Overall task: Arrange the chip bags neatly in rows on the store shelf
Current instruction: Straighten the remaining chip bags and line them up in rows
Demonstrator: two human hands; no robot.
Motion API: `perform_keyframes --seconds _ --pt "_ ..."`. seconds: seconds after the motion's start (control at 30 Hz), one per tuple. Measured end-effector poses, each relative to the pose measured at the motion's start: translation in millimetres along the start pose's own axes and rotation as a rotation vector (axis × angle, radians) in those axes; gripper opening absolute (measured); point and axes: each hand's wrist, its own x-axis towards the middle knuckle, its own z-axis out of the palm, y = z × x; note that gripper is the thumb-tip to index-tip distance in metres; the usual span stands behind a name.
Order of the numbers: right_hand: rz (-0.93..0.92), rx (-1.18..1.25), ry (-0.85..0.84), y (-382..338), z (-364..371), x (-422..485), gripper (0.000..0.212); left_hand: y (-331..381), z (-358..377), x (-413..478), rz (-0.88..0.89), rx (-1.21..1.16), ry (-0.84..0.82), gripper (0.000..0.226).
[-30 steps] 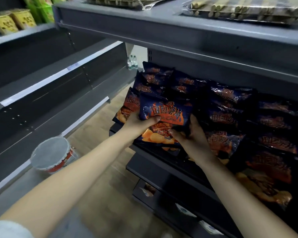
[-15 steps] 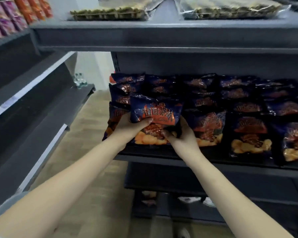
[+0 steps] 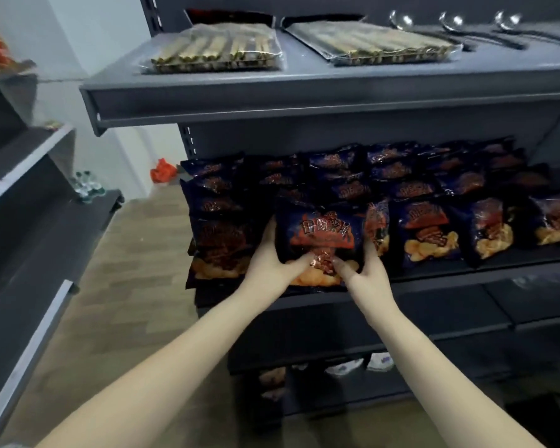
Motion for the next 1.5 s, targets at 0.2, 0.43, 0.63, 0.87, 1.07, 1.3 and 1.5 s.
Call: perform_keyframes --seconds 0.2,0.43,0.63,0.87,1.07,1.3,1.5 --pt "-0.118 -0.106 0.101 19 -54 3 0.078 2 68 7 0.003 0.002 -0.025 0.085" --pt "-0.163 -0.197 0.123 53 -90 28 0.073 1 120 25 0.007 0.05 0.001 0.093" --pt "-0.204 -0.264 0.06 71 -84 52 0.08 -11 141 36 0.031 0.105 0.126 0.099" --pt "-0.434 -0.562 0.064 93 -75 67 0.087 -20 155 43 0.181 0.375 0.235 0.09" --pt "-0.44 -0.758 -0.036 102 -76 78 0.069 -32 157 51 0.012 0.545 0.224 0.076" --pt "-0.458 -0.818 -0.039 113 -69 88 0.081 -57 160 62 0.004 0.741 0.265 0.074" --pt "-0.464 -0.859 -0.005 119 -63 92 0.086 -61 160 64 0.003 0.784 0.283 0.074"
